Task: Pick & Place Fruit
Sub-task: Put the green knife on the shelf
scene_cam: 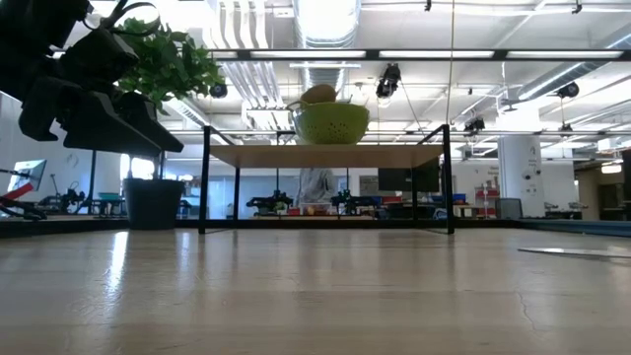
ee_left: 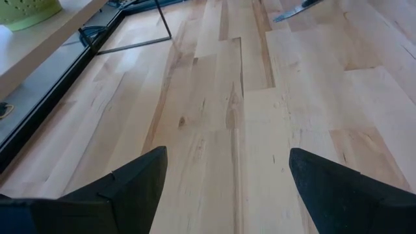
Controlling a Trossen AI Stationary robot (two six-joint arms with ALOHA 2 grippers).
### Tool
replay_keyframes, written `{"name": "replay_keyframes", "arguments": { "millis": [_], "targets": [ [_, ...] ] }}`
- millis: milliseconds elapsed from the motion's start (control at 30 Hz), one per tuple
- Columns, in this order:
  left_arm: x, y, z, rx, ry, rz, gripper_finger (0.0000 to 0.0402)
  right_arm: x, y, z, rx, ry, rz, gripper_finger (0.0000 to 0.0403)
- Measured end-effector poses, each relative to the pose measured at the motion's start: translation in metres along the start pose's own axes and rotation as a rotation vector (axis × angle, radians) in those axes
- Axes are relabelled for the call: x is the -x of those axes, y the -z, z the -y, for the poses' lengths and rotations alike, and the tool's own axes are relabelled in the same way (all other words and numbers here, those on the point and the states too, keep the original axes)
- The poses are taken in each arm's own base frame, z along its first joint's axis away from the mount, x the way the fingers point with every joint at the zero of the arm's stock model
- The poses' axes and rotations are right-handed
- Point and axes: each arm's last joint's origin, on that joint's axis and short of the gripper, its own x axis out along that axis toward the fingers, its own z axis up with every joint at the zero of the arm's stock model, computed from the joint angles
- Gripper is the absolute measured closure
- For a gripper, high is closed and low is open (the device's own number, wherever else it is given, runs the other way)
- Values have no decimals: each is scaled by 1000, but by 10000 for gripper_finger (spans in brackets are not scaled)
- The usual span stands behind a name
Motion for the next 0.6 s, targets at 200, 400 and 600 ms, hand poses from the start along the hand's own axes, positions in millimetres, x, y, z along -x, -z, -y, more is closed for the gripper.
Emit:
{"name": "replay_keyframes", "arguments": {
  "millis": [200, 400, 600],
  "targets": [
    [0, 0, 0, 0, 0, 0, 73, -7, 0, 4, -6, 21, -48, 235],
    [0, 0, 0, 0, 0, -1, 73, -17, 2, 5, -10, -50, -85, 235],
    [0, 0, 0, -2, 0, -4, 73, -22, 3, 7, -24, -45, -138, 275]
  ]
}}
